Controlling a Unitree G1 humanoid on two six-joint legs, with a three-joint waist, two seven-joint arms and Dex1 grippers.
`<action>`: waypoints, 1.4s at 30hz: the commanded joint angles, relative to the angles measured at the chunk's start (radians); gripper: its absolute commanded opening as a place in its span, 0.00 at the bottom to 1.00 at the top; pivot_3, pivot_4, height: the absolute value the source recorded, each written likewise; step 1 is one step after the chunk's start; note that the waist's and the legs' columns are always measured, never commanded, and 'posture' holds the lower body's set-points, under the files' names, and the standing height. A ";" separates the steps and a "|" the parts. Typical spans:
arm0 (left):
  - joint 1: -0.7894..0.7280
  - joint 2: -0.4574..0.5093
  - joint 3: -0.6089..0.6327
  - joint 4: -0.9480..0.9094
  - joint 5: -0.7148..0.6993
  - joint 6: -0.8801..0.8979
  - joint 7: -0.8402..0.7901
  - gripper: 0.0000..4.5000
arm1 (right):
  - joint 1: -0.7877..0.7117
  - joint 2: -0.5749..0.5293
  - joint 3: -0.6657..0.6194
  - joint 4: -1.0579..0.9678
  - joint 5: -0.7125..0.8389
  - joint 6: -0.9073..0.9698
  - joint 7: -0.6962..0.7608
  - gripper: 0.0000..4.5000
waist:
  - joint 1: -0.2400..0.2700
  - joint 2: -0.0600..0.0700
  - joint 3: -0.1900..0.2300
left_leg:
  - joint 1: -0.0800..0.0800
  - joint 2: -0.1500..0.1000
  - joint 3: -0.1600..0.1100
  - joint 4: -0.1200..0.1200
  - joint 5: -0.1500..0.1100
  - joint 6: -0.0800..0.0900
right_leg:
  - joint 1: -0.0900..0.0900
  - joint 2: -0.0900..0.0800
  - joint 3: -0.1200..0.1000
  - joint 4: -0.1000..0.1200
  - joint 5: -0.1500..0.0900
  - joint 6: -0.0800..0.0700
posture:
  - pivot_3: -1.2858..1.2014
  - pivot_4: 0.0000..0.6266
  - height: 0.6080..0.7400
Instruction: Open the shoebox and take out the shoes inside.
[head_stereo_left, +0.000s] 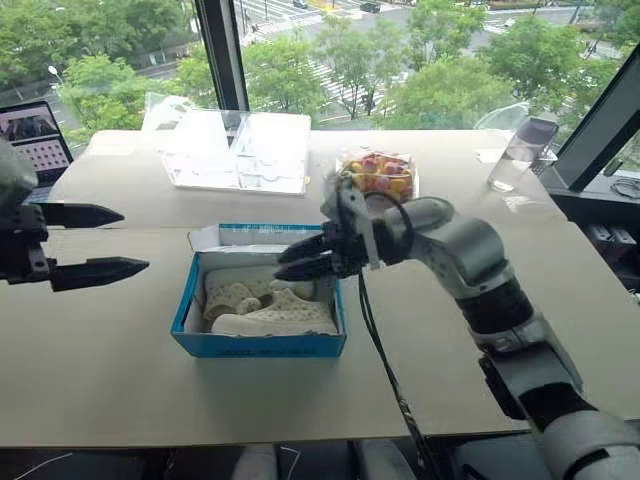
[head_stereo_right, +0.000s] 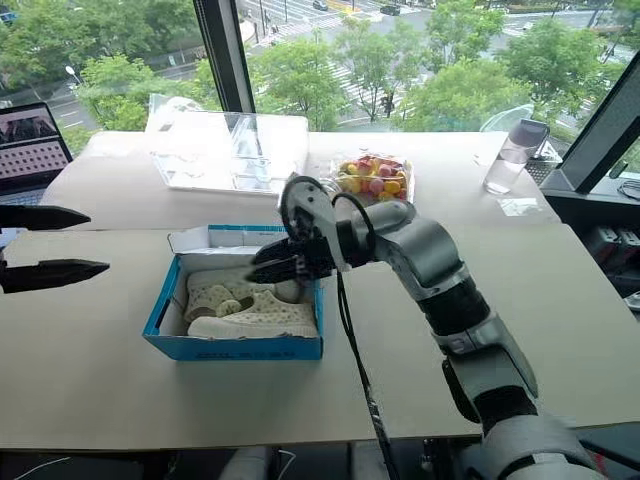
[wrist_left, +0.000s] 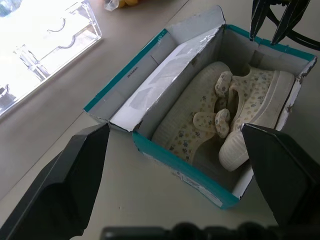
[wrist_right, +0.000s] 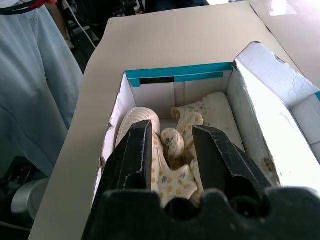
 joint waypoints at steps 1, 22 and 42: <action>0.015 -0.009 0.057 -0.019 0.026 -0.027 -0.014 1.00 | -0.060 0.047 0.015 0.133 -0.074 -0.092 -0.012 0.69 | 0.002 0.000 0.000 | 0.000 0.000 0.000 0.000 0.000 0.000 | 0.000 0.000 0.000 0.000 0.000 0.000 | 0.52 0.24 1.00; 0.074 -0.070 0.110 -0.059 0.026 -0.009 0.015 1.00 | 0.042 0.048 0.040 0.152 -0.114 -0.090 0.126 0.99 | -0.003 0.000 0.000 | 0.002 0.000 0.000 -0.001 0.000 0.000 | 0.000 0.001 0.000 0.001 0.001 -0.002 | 0.52 0.24 1.00; 0.067 -0.081 0.092 -0.074 0.017 -0.012 0.030 1.00 | 0.067 0.068 0.094 0.232 -0.261 -0.208 0.097 0.87 | -0.004 0.000 0.000 | 0.006 0.002 0.000 -0.001 0.000 0.000 | 0.001 0.002 0.000 0.006 -0.001 -0.002 | 0.52 0.24 1.00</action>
